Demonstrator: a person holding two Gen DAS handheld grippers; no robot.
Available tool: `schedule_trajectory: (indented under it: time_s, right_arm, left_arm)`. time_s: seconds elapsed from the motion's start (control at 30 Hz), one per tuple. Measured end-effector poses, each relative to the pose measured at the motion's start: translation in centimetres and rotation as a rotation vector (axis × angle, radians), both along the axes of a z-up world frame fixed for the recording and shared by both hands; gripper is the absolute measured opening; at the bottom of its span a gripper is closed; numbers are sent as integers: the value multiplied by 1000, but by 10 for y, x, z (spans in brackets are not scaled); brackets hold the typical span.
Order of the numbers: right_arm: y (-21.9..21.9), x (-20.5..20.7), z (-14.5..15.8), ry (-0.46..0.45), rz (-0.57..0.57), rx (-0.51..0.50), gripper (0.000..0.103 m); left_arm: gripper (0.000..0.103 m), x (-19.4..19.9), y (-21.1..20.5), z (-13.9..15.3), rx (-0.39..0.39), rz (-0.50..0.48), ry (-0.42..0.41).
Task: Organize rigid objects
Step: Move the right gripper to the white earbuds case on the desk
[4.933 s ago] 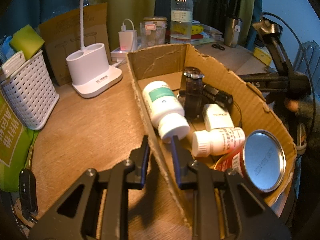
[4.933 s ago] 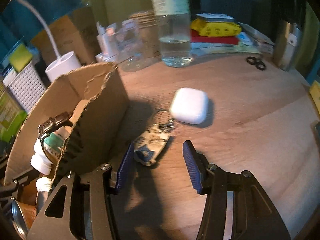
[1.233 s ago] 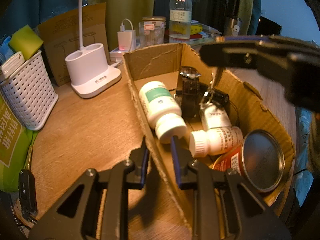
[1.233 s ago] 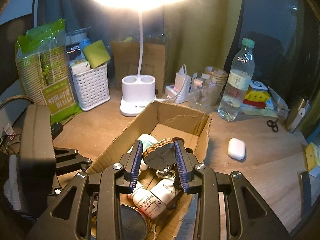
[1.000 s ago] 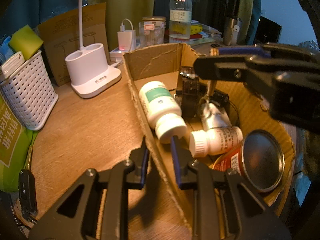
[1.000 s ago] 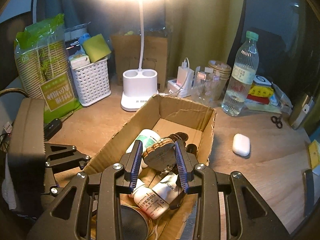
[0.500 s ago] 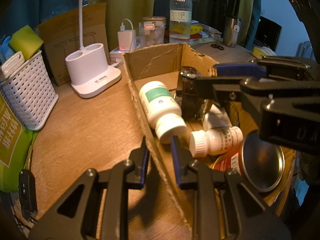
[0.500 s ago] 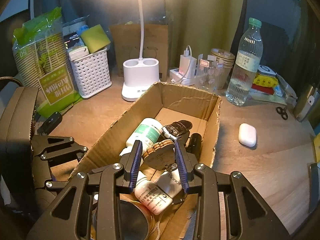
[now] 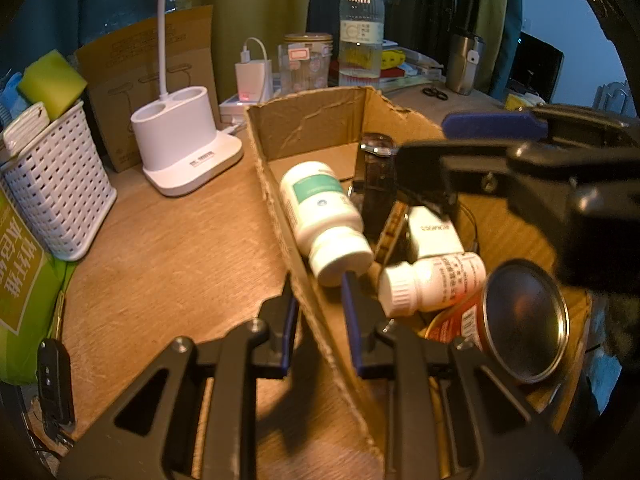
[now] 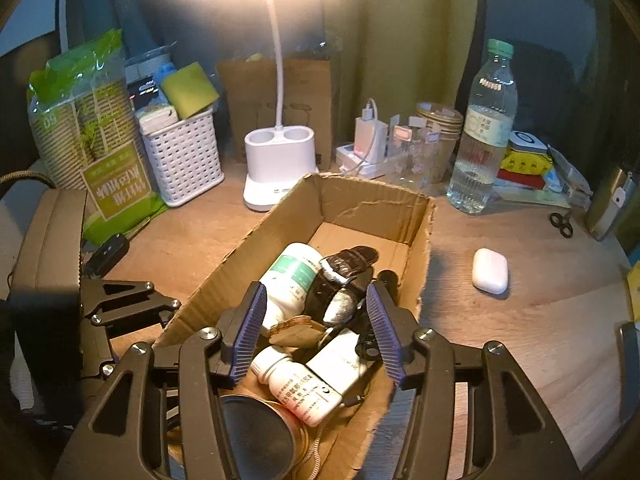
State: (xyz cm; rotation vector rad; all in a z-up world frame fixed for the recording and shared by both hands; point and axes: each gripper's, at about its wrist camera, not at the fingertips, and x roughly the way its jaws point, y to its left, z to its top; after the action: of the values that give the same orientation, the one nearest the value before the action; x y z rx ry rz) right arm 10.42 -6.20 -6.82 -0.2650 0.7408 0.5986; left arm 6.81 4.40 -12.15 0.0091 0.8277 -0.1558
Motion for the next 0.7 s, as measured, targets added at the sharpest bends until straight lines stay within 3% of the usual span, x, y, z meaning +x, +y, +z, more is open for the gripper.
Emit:
schedule_trajectory:
  time_s: [0.7]
  right_arm:
    - [-54, 16, 18, -56, -173, 84, 60]
  left_arm:
    - [22, 0, 0, 0, 0, 0, 0]
